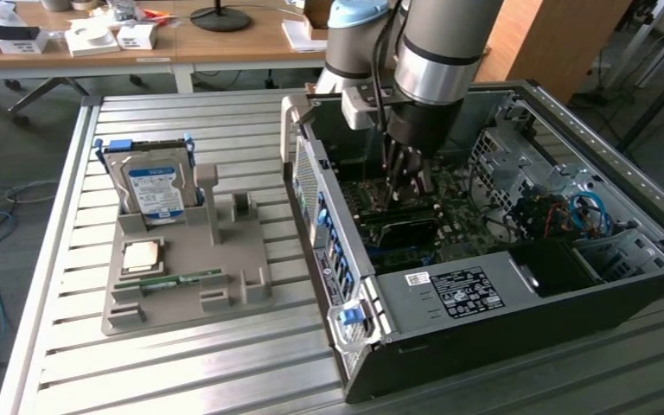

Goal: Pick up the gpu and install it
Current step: 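Press down on the gpu until it lock into place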

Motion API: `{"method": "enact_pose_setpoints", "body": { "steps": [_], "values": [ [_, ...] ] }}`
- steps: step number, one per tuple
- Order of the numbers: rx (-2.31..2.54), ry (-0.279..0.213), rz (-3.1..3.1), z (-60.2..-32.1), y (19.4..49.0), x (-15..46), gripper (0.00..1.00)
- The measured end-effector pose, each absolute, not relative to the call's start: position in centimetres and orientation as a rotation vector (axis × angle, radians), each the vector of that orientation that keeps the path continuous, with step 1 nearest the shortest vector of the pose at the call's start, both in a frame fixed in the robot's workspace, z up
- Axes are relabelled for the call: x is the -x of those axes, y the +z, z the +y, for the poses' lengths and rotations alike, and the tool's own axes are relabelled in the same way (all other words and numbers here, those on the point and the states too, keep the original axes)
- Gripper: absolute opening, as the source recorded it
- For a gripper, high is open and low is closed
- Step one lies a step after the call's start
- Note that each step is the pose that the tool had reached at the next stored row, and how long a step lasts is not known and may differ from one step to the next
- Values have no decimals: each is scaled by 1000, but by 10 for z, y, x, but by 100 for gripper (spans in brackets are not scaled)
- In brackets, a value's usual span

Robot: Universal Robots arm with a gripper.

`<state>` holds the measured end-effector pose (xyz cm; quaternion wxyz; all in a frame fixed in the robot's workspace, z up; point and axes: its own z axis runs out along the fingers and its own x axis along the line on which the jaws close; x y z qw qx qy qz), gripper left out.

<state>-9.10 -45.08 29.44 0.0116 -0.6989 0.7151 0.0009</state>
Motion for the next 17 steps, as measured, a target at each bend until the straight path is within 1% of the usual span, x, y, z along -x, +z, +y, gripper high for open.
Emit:
{"method": "enact_pose_setpoints", "body": {
  "steps": [10,17],
  "values": [
    [2180,3,2230,-451,316,91,11],
    [2180,3,2230,-451,316,91,11]
  ]
}}
